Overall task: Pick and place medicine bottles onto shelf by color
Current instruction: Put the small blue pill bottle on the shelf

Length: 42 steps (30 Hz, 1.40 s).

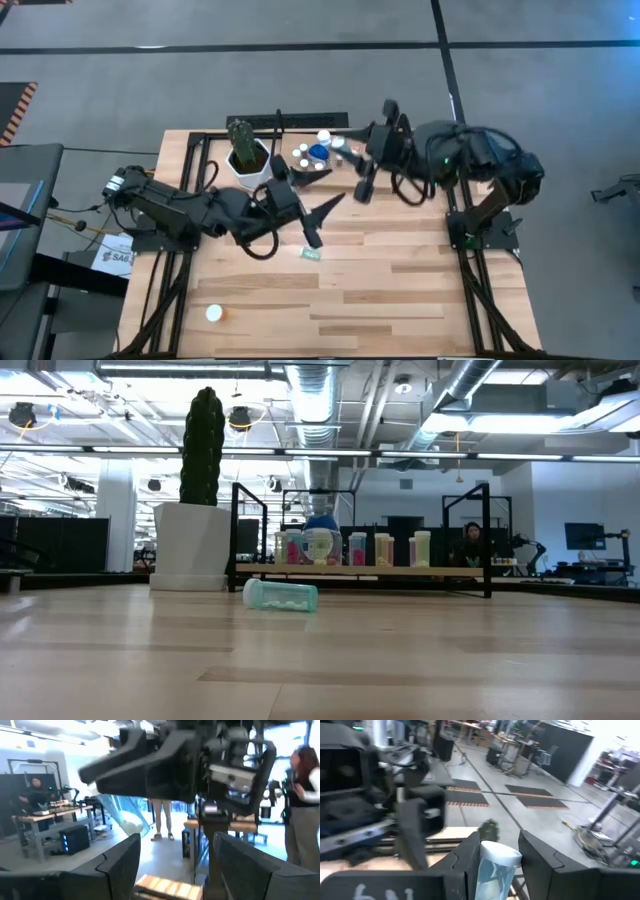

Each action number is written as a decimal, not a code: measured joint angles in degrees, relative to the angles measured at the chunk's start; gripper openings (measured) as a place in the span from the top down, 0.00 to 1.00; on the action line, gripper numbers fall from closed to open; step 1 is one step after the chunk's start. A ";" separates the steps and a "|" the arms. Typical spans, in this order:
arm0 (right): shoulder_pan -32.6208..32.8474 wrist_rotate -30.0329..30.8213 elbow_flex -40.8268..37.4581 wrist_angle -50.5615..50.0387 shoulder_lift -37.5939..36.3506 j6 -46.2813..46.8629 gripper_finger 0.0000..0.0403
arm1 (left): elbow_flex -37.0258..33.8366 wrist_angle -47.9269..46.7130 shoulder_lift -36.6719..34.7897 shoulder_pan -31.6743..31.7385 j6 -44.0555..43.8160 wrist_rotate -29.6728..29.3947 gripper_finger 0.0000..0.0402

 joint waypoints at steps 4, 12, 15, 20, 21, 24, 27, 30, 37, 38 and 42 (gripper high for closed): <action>-1.35 -0.13 0.00 1.03 -0.41 -0.84 0.66 | 0.00 2.38 -0.18 2.24 -1.12 1.03 0.40; -1.36 -0.67 -0.05 3.08 0.30 -3.48 0.66 | 0.00 2.39 -0.18 7.32 -6.01 6.90 0.40; -1.36 -0.69 -0.05 4.57 0.27 -3.62 0.66 | 0.00 2.38 -0.18 8.73 -7.10 10.13 0.40; -1.36 -1.92 0.00 4.86 0.16 -3.48 0.66 | 0.00 2.24 -0.18 10.18 -8.20 17.29 0.40; -1.34 -2.52 0.00 4.85 0.16 -3.46 0.66 | 0.00 2.23 -0.18 10.34 -8.00 18.36 0.41; -1.22 -2.79 0.00 4.82 0.18 -3.32 0.66 | 0.00 2.09 -0.18 10.62 -7.74 19.89 0.46; -0.72 -2.98 0.00 4.79 0.18 -3.30 0.66 | 0.00 1.90 -0.18 10.81 -7.61 21.34 0.52; -0.26 -3.56 0.00 4.70 0.18 -3.31 0.66 | 0.00 1.37 -0.18 10.85 -6.71 22.49 0.58; -0.05 -3.66 0.00 4.37 0.18 -3.07 0.66 | 0.00 1.28 -0.15 10.85 -4.07 22.55 0.73; -0.05 -3.68 0.00 4.05 0.17 -2.72 0.66 | 0.00 1.19 -0.15 10.85 -4.07 22.55 0.75; -0.02 -3.70 0.07 1.49 0.09 -0.66 0.66 | -0.02 -0.03 -0.07 10.85 -4.09 22.45 0.79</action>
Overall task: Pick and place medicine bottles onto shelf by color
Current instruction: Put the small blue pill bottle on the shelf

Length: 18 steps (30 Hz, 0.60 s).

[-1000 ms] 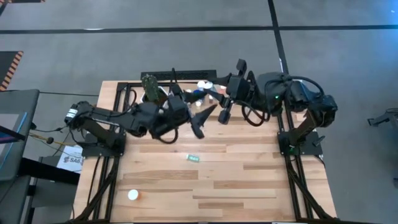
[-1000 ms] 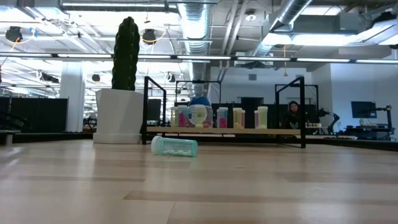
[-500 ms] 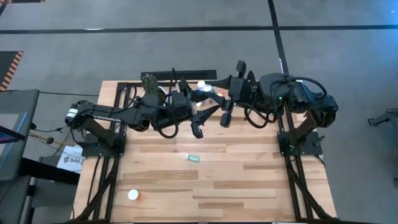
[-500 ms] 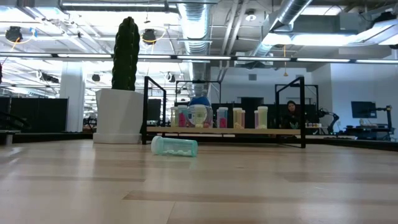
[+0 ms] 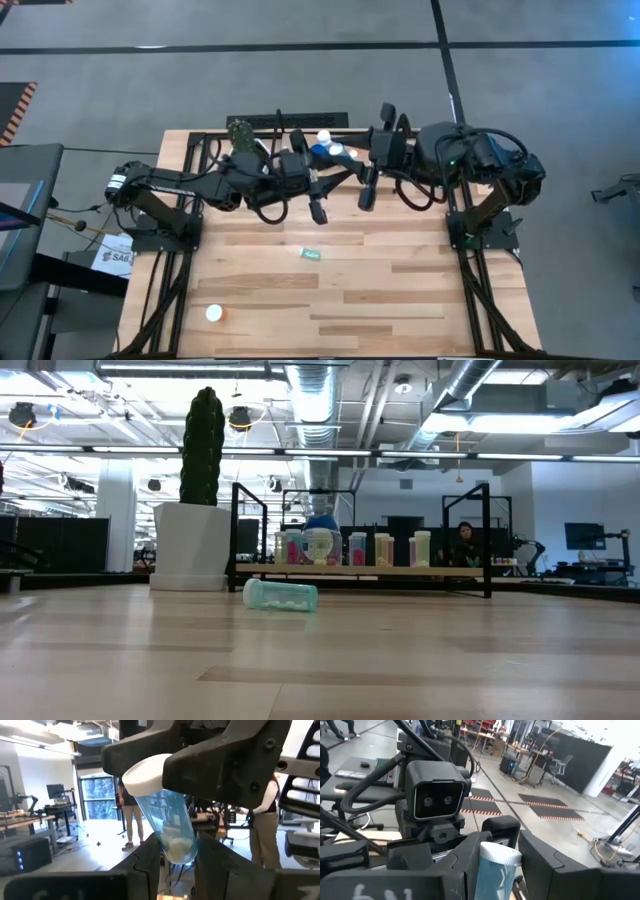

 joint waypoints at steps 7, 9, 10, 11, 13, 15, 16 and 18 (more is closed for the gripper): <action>0.85 0.15 0.00 -5.33 -0.54 3.57 0.65 | -0.04 -3.23 0.04 -0.02 -0.67 0.31 0.79; 1.34 0.16 -0.02 -7.51 -1.19 5.59 0.65 | -0.04 -4.59 0.09 -0.11 -0.70 0.51 0.79; 1.60 0.17 -0.02 -8.46 -1.54 6.86 0.65 | -0.04 -5.15 0.09 -0.11 -0.99 0.68 0.79; 1.88 0.18 -0.02 -9.43 -1.94 8.13 0.64 | -0.04 -5.68 0.09 -0.11 -1.44 0.79 0.79; 2.34 0.19 -0.04 -11.58 -2.85 10.31 0.63 | -0.04 -6.83 0.09 -0.11 -2.43 0.78 0.79; 2.61 0.15 -0.07 -14.49 -3.73 12.88 0.59 | -0.03 -7.95 0.09 -0.11 -3.23 0.79 0.79; 2.60 -0.20 -0.07 -15.75 -4.04 14.46 0.57 | -0.02 -8.17 0.09 -0.11 -3.55 0.78 0.79; 2.60 -1.33 -0.11 -18.55 -4.49 18.05 0.52 | 0.02 -9.02 -0.02 -0.11 -4.11 0.93 0.79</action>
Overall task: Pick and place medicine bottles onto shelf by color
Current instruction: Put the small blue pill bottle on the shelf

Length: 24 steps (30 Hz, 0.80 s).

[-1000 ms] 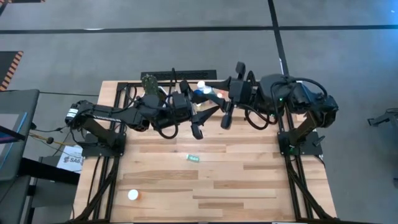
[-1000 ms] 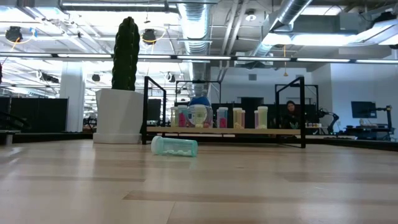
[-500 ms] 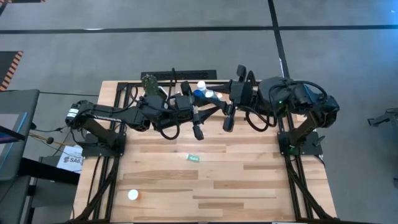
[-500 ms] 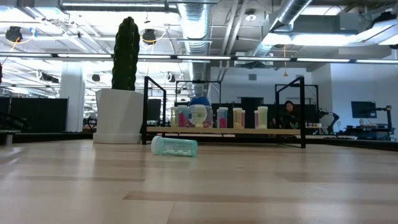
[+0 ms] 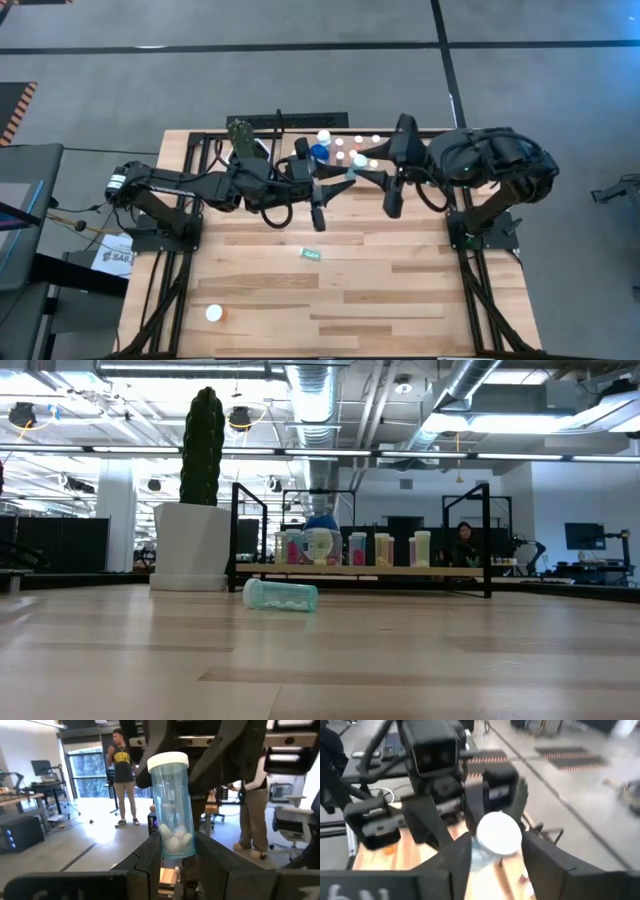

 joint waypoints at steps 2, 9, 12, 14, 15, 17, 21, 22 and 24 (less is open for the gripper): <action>0.00 -0.77 0.00 -2.40 -0.07 3.15 0.46 | 0.02 -0.97 -0.06 0.02 -0.08 1.33 0.79; -0.02 -6.91 0.00 -10.20 -0.07 6.85 0.32 | 0.08 -5.20 -0.08 0.00 -1.98 2.84 0.79; -0.02 -8.75 0.00 -12.13 -0.54 7.36 0.32 | 0.08 -8.63 -0.08 0.00 -2.88 2.58 0.79; -0.11 -11.40 0.04 -13.03 -1.28 9.03 0.31 | 0.08 -11.37 -0.08 0.00 -4.30 2.83 0.79; -0.26 -12.80 0.09 -13.70 -1.63 10.13 0.31 | 0.08 -13.03 -0.08 0.02 -4.79 3.22 0.79; -0.71 -14.56 0.09 -15.77 -1.91 11.93 0.31 | 0.06 -15.78 -0.06 0.02 -5.81 4.89 0.79; -1.40 -15.70 0.04 -18.80 -1.77 12.71 0.31 | 0.06 -18.92 -0.06 0.02 -7.67 11.28 0.79; -1.46 -16.35 0.08 -18.91 -1.52 12.63 0.31 | 0.06 -19.49 -0.06 0.02 -7.94 12.71 0.79; -1.75 -18.46 0.11 -18.81 -1.05 11.47 0.31 | 0.06 -19.73 -0.06 0.02 -8.58 14.74 0.79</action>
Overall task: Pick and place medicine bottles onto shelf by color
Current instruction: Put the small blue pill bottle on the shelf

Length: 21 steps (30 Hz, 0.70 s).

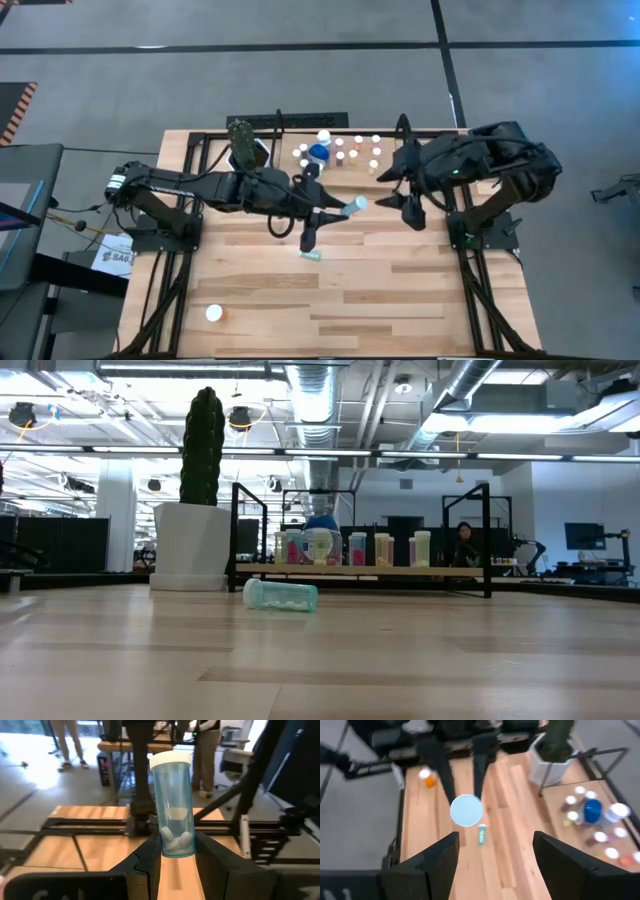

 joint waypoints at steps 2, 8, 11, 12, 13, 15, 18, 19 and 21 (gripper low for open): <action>0.12 -2.49 -0.11 -0.07 0.60 -1.40 0.31 | 0.00 -0.17 0.00 -0.02 -0.93 0.74 0.79; 0.17 -5.42 -0.02 1.29 3.57 -5.19 0.31 | 0.00 -0.56 0.00 0.02 -2.17 3.41 0.79; 0.16 -5.53 -0.05 1.73 4.66 -6.99 0.31 | -0.02 -0.86 0.00 0.00 -2.38 4.17 0.79; 0.15 -5.54 0.00 2.35 4.99 -7.61 0.31 | -0.02 -1.16 0.00 -0.02 -2.38 4.24 0.79; 0.15 -5.54 -0.01 2.62 5.27 -8.03 0.31 | -0.02 -1.44 0.00 -0.02 -2.38 4.26 0.79; 0.15 -5.57 -0.08 2.91 5.82 -8.29 0.31 | -0.02 -1.72 0.02 0.00 -2.38 4.28 0.79; 0.04 -5.60 -0.03 3.92 6.39 -8.47 0.31 | -0.02 -2.73 0.02 0.04 -2.38 5.15 0.79; 0.04 -5.61 -0.06 3.61 6.49 -8.47 0.31 | -0.04 -3.04 0.03 0.02 -2.38 5.25 0.79; 0.04 -5.61 -0.02 4.01 6.59 -8.44 0.31 | -0.04 -3.00 0.04 0.02 -2.38 5.26 0.79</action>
